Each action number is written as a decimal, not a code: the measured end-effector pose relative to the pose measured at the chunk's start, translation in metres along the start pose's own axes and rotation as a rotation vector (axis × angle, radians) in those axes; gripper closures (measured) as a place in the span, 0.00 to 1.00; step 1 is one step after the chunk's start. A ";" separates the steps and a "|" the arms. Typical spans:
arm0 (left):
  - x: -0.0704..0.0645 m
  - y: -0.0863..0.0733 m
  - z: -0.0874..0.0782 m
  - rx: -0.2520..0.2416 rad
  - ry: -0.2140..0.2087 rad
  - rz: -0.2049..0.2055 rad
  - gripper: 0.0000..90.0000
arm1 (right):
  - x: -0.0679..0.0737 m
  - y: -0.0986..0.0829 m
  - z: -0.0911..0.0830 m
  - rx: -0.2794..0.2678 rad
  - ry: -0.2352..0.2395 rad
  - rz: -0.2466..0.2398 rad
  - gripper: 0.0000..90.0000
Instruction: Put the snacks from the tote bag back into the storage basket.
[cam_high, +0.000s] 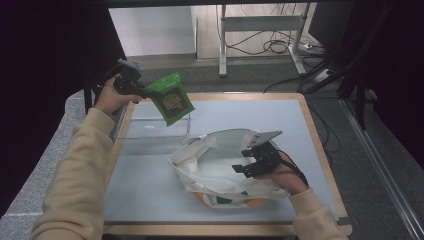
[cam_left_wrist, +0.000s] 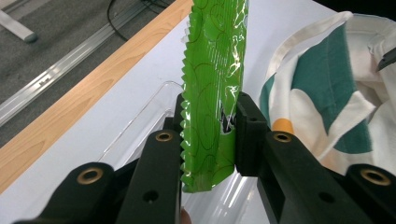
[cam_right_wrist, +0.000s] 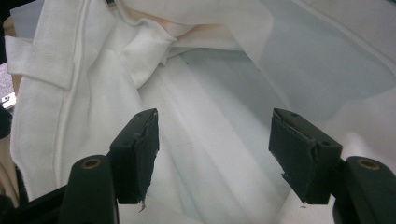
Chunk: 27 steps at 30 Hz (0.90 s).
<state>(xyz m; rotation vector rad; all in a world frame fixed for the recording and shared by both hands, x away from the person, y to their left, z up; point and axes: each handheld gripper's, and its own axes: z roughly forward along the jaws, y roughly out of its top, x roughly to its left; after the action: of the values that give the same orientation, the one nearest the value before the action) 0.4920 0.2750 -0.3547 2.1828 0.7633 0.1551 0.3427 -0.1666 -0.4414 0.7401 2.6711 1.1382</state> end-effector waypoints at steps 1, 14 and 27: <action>0.002 0.000 0.001 0.007 0.002 0.001 0.83 | 0.000 0.000 0.000 -0.002 0.000 0.000 0.37; 0.019 0.004 0.011 0.100 0.018 0.048 0.83 | 0.000 -0.003 -0.001 0.006 -0.015 0.008 0.37; 0.032 -0.003 0.010 0.104 0.025 0.044 0.83 | 0.001 -0.007 -0.003 0.012 -0.025 0.018 0.37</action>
<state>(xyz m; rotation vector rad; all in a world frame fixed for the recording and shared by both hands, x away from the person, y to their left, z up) 0.5203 0.2883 -0.3683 2.3015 0.7521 0.1688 0.3385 -0.1722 -0.4440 0.7769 2.6587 1.1107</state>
